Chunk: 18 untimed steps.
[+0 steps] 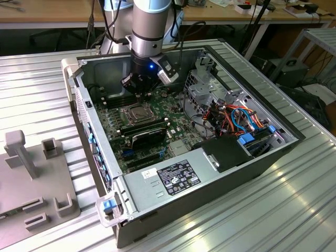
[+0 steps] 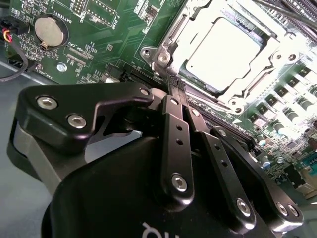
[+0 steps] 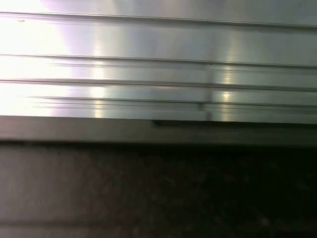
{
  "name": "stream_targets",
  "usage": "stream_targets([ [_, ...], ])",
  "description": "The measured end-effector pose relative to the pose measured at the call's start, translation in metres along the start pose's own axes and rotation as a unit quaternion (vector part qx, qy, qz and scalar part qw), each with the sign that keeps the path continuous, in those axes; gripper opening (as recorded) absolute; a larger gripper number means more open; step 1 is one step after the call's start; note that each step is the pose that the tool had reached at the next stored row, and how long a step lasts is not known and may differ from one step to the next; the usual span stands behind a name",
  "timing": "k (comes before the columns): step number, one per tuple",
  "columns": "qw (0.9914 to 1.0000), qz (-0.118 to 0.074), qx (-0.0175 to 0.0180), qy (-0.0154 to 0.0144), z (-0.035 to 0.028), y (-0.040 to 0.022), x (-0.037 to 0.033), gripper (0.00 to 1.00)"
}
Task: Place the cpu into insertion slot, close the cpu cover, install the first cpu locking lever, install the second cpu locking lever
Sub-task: 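Install the first cpu locking lever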
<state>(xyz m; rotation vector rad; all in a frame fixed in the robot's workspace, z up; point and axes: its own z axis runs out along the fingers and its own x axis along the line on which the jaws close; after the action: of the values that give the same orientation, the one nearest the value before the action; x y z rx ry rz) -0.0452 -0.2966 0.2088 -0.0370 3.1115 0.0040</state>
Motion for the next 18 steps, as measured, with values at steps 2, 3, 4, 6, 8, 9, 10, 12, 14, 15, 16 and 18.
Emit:
stream_targets([
  [2, 1.00000, 0.000, 0.0000, 0.0000, 0.0002, -0.0005, -0.0001, 0.11],
  [3, 1.00000, 0.000, 0.0000, 0.0000, 0.0004, -0.0006, -0.0002, 0.11],
  [4, 1.00000, 0.000, 0.0000, 0.0001, 0.0005, -0.0008, -0.0003, 0.11],
  [6, 1.00000, 0.000, 0.0001, 0.0000, 0.0011, -0.0011, -0.0003, 0.11],
  [8, 1.00000, 0.000, 0.0001, 0.0001, 0.0023, -0.0012, -0.0004, 0.11],
  [9, 1.00000, 0.000, 0.0001, 0.0002, 0.0038, -0.0012, -0.0004, 0.11],
  [10, 1.00000, 0.000, 0.0004, 0.0006, 0.0052, -0.0013, -0.0004, 0.11],
  [12, 1.00000, 0.000, 0.0002, 0.0005, 0.0054, -0.0012, -0.0004, 0.11],
  [14, 1.00000, 0.000, 0.0001, 0.0004, 0.0055, -0.0012, -0.0005, 0.11],
  [15, 1.00000, 0.000, 0.0001, 0.0004, 0.0056, -0.0012, -0.0005, 0.11],
  [16, 1.00000, 0.000, 0.0001, 0.0005, 0.0057, -0.0013, -0.0005, 0.11],
  [18, 1.00000, 0.000, 0.0001, 0.0007, 0.0060, -0.0013, -0.0010, 0.11],
])
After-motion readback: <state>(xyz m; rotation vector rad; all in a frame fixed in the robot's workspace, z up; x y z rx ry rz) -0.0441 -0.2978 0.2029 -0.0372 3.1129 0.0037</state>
